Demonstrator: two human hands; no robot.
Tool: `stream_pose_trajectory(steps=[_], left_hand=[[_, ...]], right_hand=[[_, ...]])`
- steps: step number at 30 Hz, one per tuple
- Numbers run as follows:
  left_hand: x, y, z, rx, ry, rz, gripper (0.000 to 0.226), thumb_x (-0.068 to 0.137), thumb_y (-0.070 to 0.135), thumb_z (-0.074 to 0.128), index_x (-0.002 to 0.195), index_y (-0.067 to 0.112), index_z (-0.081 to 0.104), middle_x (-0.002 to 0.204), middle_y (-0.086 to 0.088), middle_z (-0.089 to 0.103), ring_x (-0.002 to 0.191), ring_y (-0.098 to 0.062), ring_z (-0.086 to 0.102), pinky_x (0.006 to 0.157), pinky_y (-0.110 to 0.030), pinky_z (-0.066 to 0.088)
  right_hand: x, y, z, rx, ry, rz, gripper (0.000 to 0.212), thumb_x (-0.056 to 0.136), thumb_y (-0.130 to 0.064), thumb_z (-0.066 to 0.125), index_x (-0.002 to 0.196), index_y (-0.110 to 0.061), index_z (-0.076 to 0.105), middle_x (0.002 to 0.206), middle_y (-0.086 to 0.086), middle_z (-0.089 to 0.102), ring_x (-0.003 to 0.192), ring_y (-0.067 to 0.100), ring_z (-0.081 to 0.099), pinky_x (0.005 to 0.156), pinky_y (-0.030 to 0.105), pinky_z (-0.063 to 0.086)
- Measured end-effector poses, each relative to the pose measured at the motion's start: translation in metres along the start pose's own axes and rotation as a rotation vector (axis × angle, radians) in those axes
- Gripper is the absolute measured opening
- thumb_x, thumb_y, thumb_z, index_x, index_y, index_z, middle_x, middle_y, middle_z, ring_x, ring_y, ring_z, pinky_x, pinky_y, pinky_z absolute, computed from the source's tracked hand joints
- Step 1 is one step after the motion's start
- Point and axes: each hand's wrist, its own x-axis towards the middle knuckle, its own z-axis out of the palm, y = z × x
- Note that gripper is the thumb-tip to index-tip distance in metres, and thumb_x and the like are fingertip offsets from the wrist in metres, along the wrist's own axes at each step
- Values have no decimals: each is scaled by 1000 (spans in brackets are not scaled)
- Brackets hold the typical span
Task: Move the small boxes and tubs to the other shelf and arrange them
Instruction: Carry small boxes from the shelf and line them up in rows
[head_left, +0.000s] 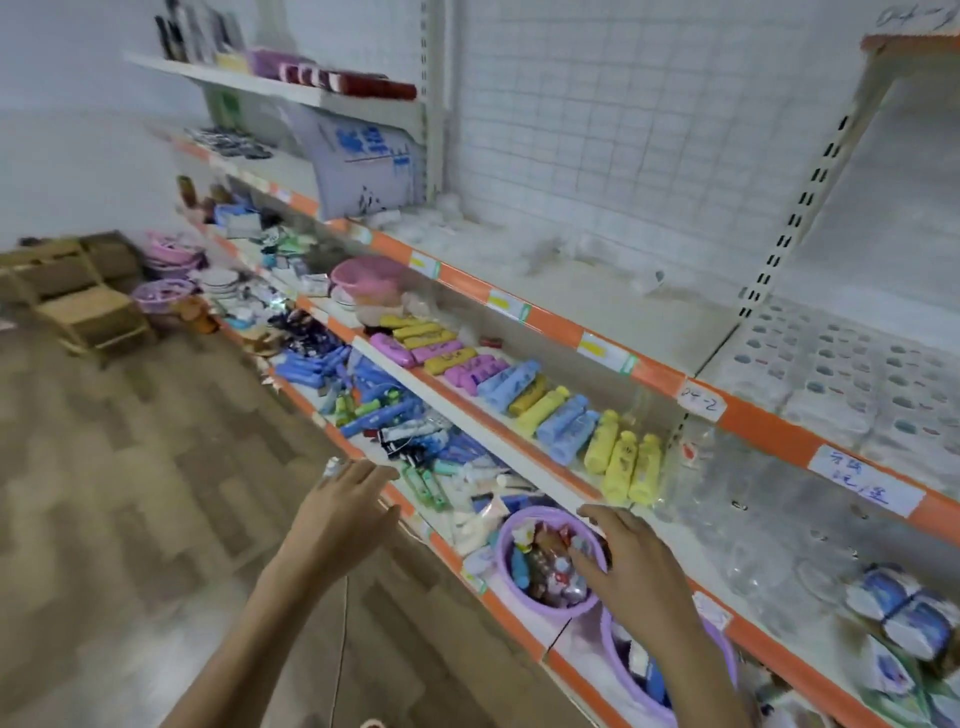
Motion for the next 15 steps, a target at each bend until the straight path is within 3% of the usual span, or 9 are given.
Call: stream_pose_trajectory(steps=[2, 7, 13, 15], left_hand=[[2, -25, -7, 20, 0, -12, 34, 66, 31, 59, 95, 15, 67, 90, -3, 68, 80, -24, 67, 64, -35, 55], [32, -98, -17, 16, 54, -58, 38, 70, 42, 43, 95, 22, 65, 88, 4, 67, 77, -19, 67, 64, -30, 53], [103, -184, -24, -39, 80, -21, 30, 74, 43, 45, 97, 27, 56, 82, 7, 62, 70, -18, 64, 58, -26, 48], [129, -206, -25, -38, 62, 9, 27, 75, 39, 54, 99, 27, 56, 86, 8, 63, 74, -17, 64, 60, -28, 48]], right_hand=[[25, -25, 14, 9, -22, -58, 40, 92, -39, 48, 131, -30, 42, 129, -11, 48, 116, 11, 46, 90, 23, 40], [95, -87, 49, 87, -61, -101, 41, 91, -42, 49, 130, -34, 40, 130, -16, 44, 119, 7, 43, 91, 21, 40], [176, -152, 76, 151, -15, -58, 44, 91, -43, 48, 133, -32, 40, 131, -18, 43, 120, 2, 41, 95, 19, 37], [198, -164, 78, 161, 2, -31, 44, 92, -41, 48, 134, -32, 39, 132, -19, 41, 121, 2, 40, 95, 19, 36]])
